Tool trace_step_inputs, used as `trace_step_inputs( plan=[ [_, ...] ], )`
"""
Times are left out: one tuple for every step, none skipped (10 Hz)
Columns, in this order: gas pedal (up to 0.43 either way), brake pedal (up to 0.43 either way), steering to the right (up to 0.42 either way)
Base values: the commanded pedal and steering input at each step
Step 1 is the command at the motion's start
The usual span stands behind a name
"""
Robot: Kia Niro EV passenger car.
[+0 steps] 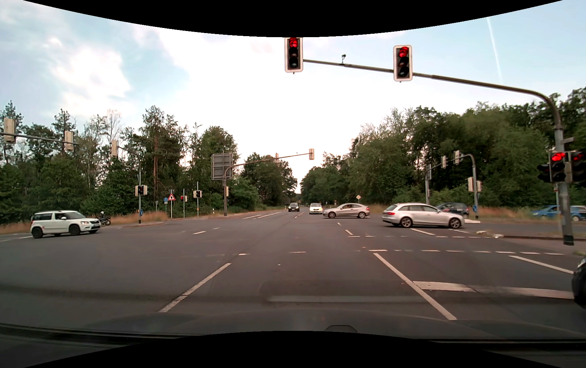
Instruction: Follow the waypoints while adhering to traffic rules and regulations
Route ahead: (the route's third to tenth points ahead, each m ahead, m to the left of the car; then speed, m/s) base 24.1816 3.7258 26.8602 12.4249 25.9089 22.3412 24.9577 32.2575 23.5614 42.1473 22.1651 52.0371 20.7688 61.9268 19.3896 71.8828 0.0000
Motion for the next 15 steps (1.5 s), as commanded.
trace_step_inputs(
  plan=[
    [0.000,0.256,-0.025],
    [0.000,0.256,-0.024],
    [0.000,0.256,-0.025],
    [0.000,0.256,-0.025],
    [0.000,0.256,-0.025],
    [0.000,0.256,-0.025],
    [0.000,0.256,-0.025],
    [0.000,0.256,-0.025],
    [0.000,0.256,-0.025],
    [0.000,0.256,-0.025],
    [0.000,0.256,-0.025],
    [0.000,0.256,-0.025],
    [0.000,0.256,-0.025],
    [0.000,0.256,-0.026],
    [0.000,0.256,-0.026]
  ],
)
